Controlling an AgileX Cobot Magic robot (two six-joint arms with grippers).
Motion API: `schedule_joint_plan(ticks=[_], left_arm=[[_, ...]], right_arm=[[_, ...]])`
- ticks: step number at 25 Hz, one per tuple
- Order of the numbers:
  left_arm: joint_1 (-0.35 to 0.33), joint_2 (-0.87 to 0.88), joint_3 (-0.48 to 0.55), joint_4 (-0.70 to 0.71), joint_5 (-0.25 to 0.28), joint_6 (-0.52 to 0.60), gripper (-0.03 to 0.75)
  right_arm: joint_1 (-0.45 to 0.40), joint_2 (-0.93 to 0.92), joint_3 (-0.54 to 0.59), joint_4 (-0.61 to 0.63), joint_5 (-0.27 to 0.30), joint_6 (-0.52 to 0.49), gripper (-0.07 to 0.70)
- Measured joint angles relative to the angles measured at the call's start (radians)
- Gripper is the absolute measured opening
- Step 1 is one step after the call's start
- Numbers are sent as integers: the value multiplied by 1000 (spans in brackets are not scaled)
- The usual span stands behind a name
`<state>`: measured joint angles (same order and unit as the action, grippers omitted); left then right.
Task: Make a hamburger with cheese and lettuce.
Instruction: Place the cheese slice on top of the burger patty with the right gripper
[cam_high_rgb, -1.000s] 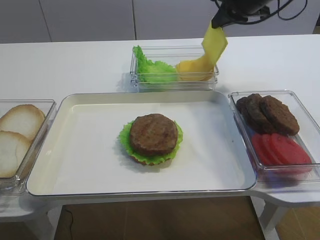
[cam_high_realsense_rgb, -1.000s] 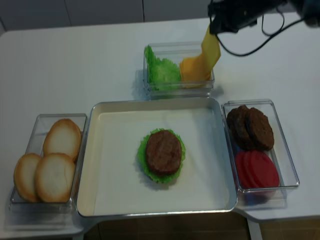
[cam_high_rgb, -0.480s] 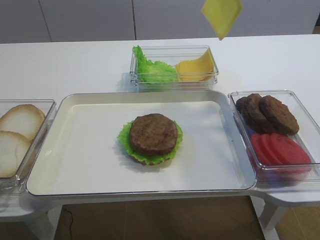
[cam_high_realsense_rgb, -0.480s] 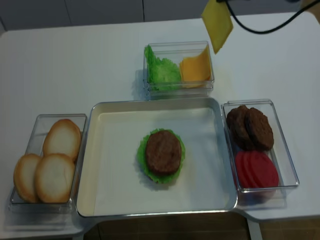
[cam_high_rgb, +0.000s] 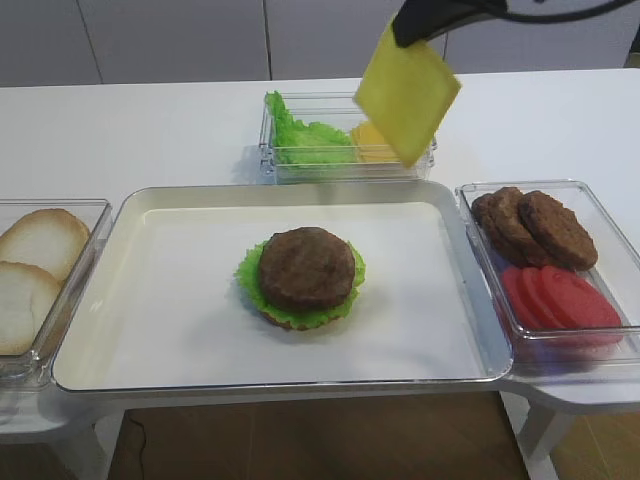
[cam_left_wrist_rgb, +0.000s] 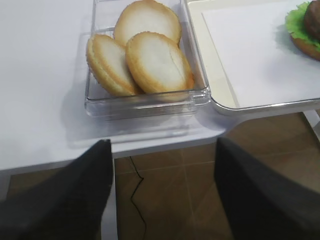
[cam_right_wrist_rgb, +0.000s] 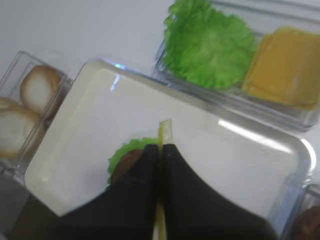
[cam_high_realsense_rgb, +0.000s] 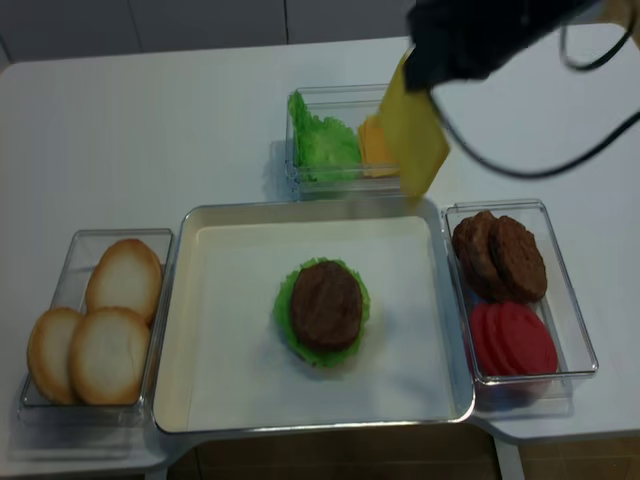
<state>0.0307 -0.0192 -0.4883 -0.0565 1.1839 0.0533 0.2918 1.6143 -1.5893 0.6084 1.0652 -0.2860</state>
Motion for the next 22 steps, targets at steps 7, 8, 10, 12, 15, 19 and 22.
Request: schedule_joint_plan(ticks=[7, 8, 10, 12, 15, 19, 22], left_arm=[[0, 0, 0, 0, 0, 0, 471], [0, 0, 0, 0, 0, 0, 471], [0, 0, 0, 0, 0, 0, 471], [0, 0, 0, 0, 0, 0, 471], [0, 0, 0, 0, 0, 0, 471], [0, 0, 0, 0, 0, 0, 471], [0, 0, 0, 0, 0, 0, 471]], right_arm=[[198, -13, 96, -2, -52, 17, 28], [226, -13, 101, -2, -66, 24, 28], [273, -1, 103, -2, -90, 27, 28], [317, 17, 103, -2, -108, 29, 28], [367, 55, 103, -2, -121, 43, 28], [410, 108, 103, -6, -137, 54, 28], [416, 147, 103, -24, -146, 54, 28]])
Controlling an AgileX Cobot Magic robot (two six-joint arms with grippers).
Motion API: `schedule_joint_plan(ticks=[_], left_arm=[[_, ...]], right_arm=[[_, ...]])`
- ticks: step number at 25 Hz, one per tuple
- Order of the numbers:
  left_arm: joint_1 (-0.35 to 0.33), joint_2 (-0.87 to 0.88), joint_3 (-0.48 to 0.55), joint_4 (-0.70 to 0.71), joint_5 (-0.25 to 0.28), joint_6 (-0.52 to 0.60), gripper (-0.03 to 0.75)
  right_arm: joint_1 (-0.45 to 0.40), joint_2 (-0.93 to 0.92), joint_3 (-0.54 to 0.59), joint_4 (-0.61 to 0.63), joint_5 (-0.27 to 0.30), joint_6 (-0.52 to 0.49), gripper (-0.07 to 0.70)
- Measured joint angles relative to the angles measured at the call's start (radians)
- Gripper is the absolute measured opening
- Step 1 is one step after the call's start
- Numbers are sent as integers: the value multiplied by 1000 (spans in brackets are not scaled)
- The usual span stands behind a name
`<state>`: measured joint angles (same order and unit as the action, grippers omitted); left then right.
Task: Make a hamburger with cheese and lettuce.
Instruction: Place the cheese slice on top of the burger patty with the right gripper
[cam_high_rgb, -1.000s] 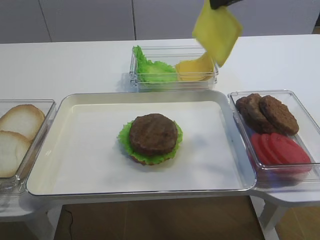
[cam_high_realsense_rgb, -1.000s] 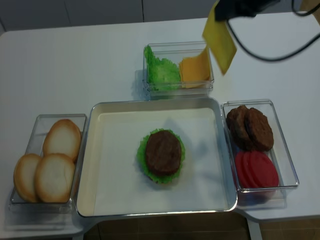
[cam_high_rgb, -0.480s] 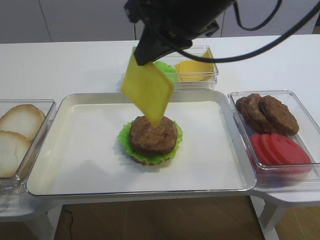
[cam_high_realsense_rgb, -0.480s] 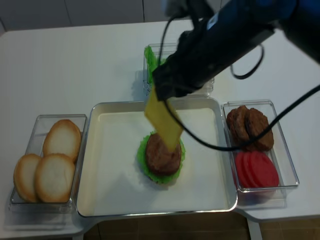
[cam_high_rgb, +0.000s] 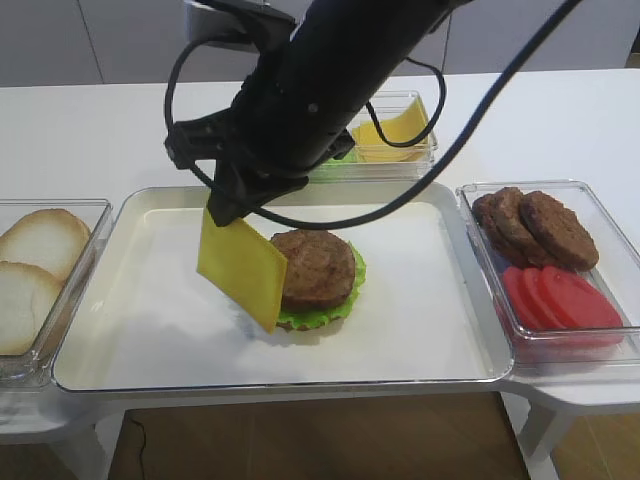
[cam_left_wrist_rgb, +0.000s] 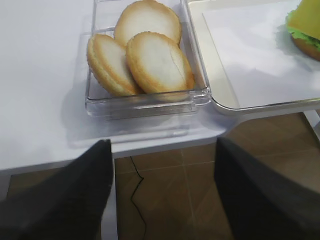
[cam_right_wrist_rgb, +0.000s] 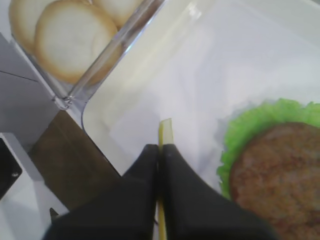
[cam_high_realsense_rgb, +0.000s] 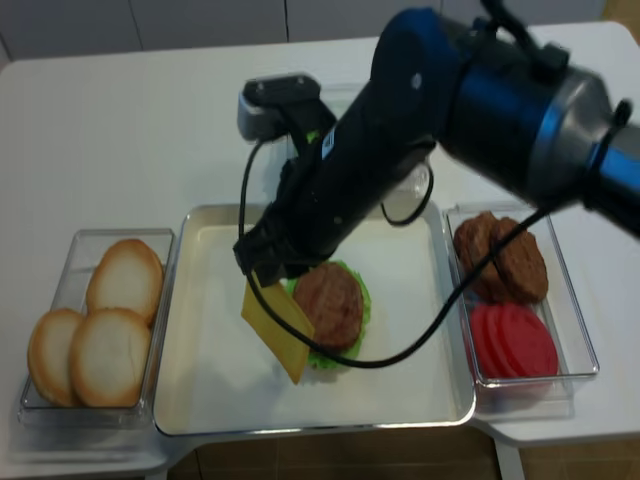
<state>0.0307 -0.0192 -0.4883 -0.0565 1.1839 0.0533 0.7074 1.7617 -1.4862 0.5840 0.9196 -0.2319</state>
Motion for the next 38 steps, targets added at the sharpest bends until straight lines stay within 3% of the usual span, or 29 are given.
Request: schedule_joint_plan(ticks=[16, 28, 34, 38], left_arm=[[0, 0, 0, 0, 0, 0, 471], [0, 0, 0, 0, 0, 0, 471], [0, 0, 0, 0, 0, 0, 471], [0, 0, 0, 0, 0, 0, 471]], right_arm=[[0, 30, 2, -372, -33, 122, 28], [0, 54, 2, -425, -33, 141, 28], [0, 63, 2, -432, -33, 193, 28], [0, 68, 2, -502, -12, 285, 28]])
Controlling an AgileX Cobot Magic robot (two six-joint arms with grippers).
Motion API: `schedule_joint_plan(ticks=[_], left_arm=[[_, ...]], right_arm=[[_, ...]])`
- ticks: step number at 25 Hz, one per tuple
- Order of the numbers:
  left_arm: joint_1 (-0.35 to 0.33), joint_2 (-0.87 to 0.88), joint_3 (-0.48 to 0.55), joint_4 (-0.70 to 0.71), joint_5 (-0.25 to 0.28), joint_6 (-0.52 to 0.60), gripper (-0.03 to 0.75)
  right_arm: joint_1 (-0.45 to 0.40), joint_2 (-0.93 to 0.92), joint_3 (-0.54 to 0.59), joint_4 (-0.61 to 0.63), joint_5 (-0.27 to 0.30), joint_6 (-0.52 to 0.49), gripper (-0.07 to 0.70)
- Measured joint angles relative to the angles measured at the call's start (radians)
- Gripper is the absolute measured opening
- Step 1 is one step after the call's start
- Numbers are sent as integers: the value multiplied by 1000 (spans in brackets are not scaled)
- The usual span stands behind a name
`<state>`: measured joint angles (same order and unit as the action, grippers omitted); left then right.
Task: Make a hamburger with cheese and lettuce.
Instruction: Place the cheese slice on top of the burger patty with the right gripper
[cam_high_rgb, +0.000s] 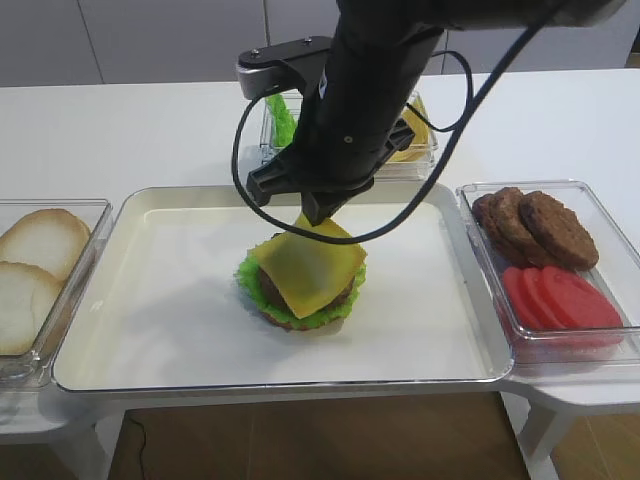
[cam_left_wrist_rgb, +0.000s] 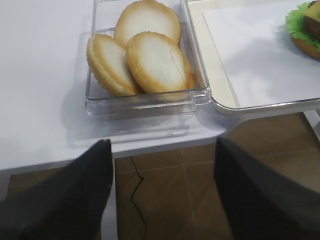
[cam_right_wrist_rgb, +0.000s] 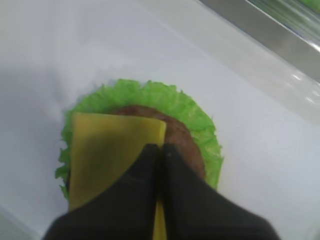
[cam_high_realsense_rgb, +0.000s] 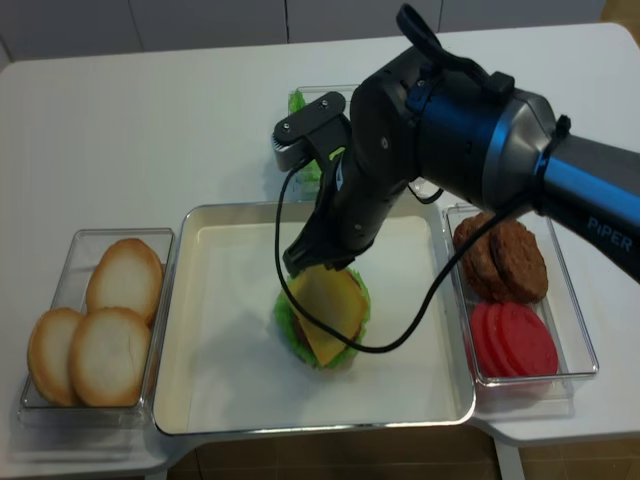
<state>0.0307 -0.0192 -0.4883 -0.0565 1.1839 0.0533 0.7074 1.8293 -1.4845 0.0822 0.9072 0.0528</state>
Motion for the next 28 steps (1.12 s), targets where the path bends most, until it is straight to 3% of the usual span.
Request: schedule_joint_plan(ticks=[5, 9, 19, 28], left_arm=[[0, 0, 0, 0, 0, 0, 471], [0, 0, 0, 0, 0, 0, 471], [0, 0, 0, 0, 0, 0, 471], [0, 0, 0, 0, 0, 0, 471]], right_arm=[[0, 9, 0, -21, 13, 110, 28], [0, 11, 0, 28, -4, 134, 28], [0, 11, 0, 194, -20, 2, 28], [0, 11, 0, 117, -22, -22, 28]])
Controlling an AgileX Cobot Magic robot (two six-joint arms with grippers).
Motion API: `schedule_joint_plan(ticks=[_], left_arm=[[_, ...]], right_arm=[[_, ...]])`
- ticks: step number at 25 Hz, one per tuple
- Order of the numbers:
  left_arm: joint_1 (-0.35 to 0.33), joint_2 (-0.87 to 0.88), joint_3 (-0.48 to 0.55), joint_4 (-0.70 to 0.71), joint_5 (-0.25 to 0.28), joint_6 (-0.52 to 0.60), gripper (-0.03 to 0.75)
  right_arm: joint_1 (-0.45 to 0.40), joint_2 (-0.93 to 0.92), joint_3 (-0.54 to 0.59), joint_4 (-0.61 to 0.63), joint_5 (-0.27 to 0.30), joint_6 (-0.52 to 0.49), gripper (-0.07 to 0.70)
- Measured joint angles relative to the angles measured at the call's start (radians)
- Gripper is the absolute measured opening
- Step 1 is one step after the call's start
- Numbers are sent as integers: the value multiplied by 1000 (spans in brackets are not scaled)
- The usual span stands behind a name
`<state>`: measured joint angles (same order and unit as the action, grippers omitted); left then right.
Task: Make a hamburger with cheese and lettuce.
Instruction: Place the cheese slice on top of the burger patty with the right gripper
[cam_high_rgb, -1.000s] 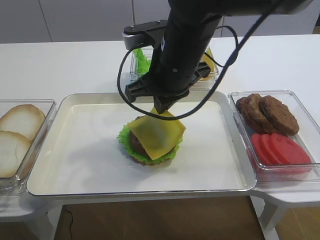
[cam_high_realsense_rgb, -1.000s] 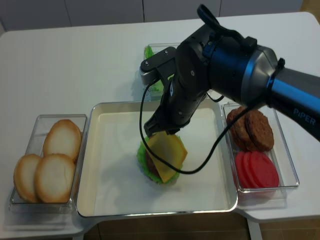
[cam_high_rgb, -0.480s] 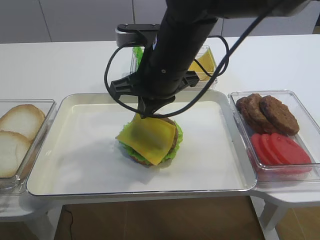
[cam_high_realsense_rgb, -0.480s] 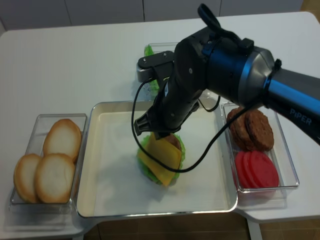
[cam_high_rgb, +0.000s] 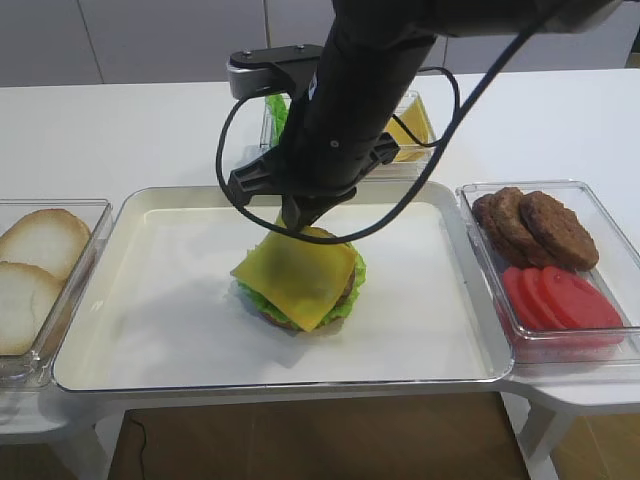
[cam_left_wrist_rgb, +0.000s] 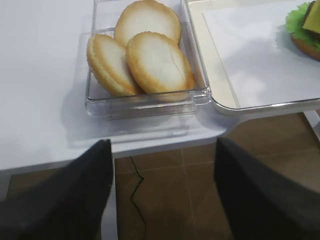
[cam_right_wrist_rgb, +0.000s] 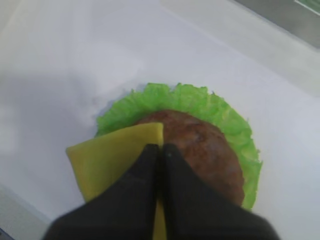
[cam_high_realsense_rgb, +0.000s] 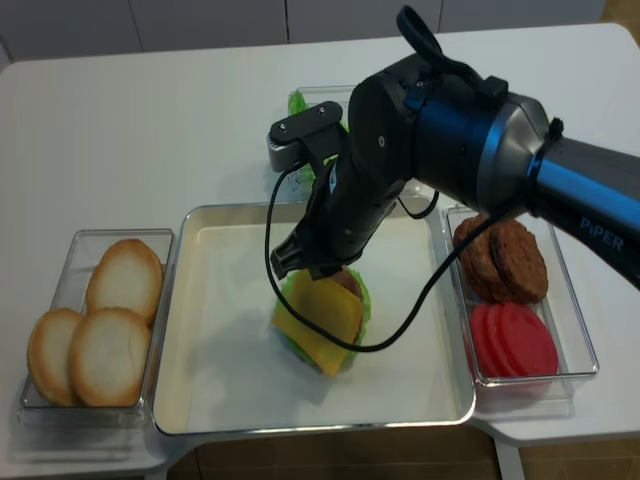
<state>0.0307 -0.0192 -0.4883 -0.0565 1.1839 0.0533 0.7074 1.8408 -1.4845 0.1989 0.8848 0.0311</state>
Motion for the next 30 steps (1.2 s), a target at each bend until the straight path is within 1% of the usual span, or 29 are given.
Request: schedule_joint_plan(ticks=[7, 9, 11, 15, 20, 21, 23, 25, 30], left_arm=[[0, 0, 0, 0, 0, 0, 471], [0, 0, 0, 0, 0, 0, 471], [0, 0, 0, 0, 0, 0, 471], [0, 0, 0, 0, 0, 0, 471], [0, 0, 0, 0, 0, 0, 471], [0, 0, 0, 0, 0, 0, 471], [0, 0, 0, 0, 0, 0, 471], [0, 0, 0, 0, 0, 0, 471], [0, 0, 0, 0, 0, 0, 471]], right_arm=[[0, 0, 0, -38, -7, -1, 32], [0, 0, 0, -50, -9, -1, 45], [0, 0, 0, -53, -9, -1, 74], [0, 0, 0, -55, -5, 6, 195], [0, 0, 0, -90, 24, 26, 435], [0, 0, 0, -104, 31, 28, 477], [0, 0, 0, -142, 48, 42, 533], [0, -2, 0, -178, 67, 53, 559], [-2, -41, 0, -257, 115, 59, 571]])
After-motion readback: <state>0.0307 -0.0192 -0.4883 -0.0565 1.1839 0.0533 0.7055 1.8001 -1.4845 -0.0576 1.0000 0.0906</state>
